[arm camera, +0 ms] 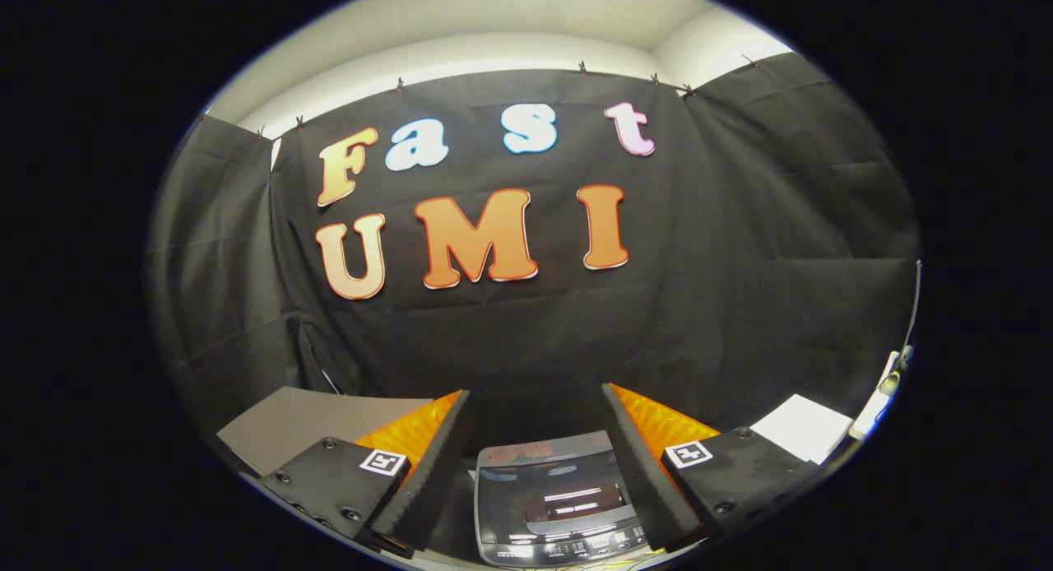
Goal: Put the clothes into the washing machine and then close the washing machine lid.
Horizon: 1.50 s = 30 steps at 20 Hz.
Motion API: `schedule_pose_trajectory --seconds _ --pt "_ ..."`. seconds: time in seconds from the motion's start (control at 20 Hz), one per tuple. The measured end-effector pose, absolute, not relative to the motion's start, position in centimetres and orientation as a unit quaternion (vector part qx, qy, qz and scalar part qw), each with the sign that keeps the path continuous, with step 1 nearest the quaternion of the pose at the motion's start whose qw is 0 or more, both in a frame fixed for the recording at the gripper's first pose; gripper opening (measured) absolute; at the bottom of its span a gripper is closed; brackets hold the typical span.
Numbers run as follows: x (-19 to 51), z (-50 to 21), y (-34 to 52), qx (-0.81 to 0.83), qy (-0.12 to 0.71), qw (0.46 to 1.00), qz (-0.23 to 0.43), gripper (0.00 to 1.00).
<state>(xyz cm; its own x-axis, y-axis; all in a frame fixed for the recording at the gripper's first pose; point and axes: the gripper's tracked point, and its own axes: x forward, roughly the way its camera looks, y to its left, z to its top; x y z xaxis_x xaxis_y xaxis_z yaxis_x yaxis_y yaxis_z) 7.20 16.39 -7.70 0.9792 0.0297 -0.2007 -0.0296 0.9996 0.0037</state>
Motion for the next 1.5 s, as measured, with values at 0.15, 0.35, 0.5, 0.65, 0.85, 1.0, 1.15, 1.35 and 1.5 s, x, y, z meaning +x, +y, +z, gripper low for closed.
schedule_pose_trajectory --seconds 0.15,0.35,0.5,0.65,0.85,1.0,1.15,1.35,1.5 --pt "5.1 -4.4 15.3 -0.01 0.079 0.997 0.008 0.99" --pt "2.4 -0.6 13.5 -0.006 0.051 0.999 0.011 0.99" --pt "0.4 1.7 11.1 -0.012 0.035 0.999 0.009 0.99" --pt "-1.2 2.8 8.8 -0.033 0.029 0.999 0.009 0.98" --pt "-3.0 3.1 6.9 -0.022 0.034 0.999 0.023 0.98" --pt "-3.8 3.5 5.1 -0.022 0.031 0.999 0.027 0.98" --pt "-5.0 4.0 3.9 -0.021 0.026 0.999 0.029 0.98" --pt "-5.5 4.1 2.3 -0.031 0.022 0.999 0.014 0.98" --pt "-6.0 4.0 2.2 -0.025 0.024 0.999 0.02 0.98"
